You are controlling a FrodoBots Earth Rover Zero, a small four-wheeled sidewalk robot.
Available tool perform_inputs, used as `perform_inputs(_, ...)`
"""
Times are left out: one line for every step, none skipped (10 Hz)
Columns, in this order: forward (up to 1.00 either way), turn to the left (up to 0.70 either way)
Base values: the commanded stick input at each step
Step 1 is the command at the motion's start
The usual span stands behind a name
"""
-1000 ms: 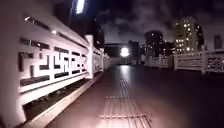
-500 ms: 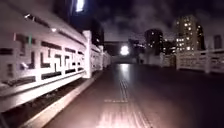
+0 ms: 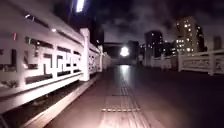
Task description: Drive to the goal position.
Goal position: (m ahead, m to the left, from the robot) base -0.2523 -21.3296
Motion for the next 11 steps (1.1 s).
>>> perform_inputs(0.45,0.0)
perform_inputs(0.45,0.0)
perform_inputs(0.45,0.0)
perform_inputs(0.45,0.0)
perform_inputs(0.45,0.0)
perform_inputs(0.45,0.0)
perform_inputs(0.45,0.0)
perform_inputs(0.45,0.0)
perform_inputs(0.45,0.0)
perform_inputs(0.45,0.0)
perform_inputs(0.45,0.0)
